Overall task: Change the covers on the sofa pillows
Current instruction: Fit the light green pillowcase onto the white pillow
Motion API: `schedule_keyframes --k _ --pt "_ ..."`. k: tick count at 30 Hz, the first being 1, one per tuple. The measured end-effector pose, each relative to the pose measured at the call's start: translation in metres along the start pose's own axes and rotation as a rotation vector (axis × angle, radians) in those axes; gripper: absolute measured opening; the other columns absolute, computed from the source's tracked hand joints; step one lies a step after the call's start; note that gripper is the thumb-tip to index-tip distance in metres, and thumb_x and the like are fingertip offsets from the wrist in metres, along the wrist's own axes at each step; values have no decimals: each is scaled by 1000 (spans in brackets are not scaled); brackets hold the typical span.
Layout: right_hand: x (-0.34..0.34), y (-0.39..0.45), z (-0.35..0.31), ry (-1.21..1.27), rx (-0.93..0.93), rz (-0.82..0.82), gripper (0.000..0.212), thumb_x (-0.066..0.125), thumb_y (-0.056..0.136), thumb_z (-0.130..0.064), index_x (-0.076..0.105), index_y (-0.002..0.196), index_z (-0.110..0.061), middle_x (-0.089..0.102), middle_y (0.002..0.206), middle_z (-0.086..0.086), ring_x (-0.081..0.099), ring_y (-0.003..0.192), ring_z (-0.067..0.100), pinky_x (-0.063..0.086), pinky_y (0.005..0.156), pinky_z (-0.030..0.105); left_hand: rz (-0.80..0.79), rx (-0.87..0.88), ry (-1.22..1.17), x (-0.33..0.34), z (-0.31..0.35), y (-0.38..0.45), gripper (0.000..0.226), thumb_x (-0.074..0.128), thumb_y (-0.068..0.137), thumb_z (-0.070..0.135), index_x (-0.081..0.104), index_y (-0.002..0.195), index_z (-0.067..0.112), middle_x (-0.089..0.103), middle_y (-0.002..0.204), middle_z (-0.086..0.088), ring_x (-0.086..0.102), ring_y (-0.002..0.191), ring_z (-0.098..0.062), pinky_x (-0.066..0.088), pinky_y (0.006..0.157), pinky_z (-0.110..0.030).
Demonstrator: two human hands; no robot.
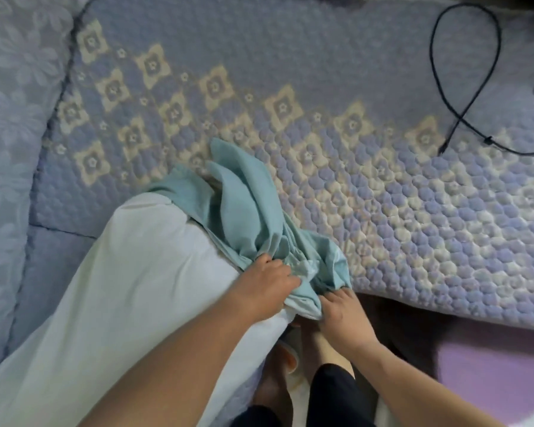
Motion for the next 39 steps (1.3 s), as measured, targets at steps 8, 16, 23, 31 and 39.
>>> schedule_keyframes --k 8,16,23,31,39 --pt "41 -45 -37 494 450 -229 27 54 89 -48 48 115 -41 70 101 -11 65 84 19 51 69 24 -102 -4 115 15 18 -33 54 52 88 56 50 133 24 58 123 -9 54 112 -33 37 98 -48" --pt "10 -34 -134 688 284 -37 49 50 90 -14 44 133 -35 66 112 -11 61 102 14 50 82 33 340 76 190 -40 -51 -148 35 52 83 6 60 112 21 63 106 -8 60 82 -30 50 69 -41" --pt "42 -75 -242 279 -342 -399 47 53 79 -18 66 124 -9 57 127 5 56 120 30 28 114 35 665 -134 9 -96 -66 -258 27 71 76 -12 69 95 7 61 104 -13 59 88 -33 50 73 -39" --pt "-162 -77 -277 1037 37 -364 29 65 96 -27 59 124 -26 66 121 1 67 107 14 54 97 33 717 -40 22 -120 5 -377 8 69 91 2 71 87 9 66 97 -11 61 82 -29 50 77 -37" --pt "-132 -141 -371 1190 141 -817 28 57 100 -19 66 127 -16 70 124 10 65 117 30 49 104 53 892 -189 94 -98 60 -460 11 67 96 12 71 85 12 67 108 -11 62 99 -30 53 82 -37"
Point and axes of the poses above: each hand's wrist, its own y-axis towards the middle knuckle, its own x-axis out of the palm, z = x × y, the point moved 6 cm from there along y, towards the middle knuckle
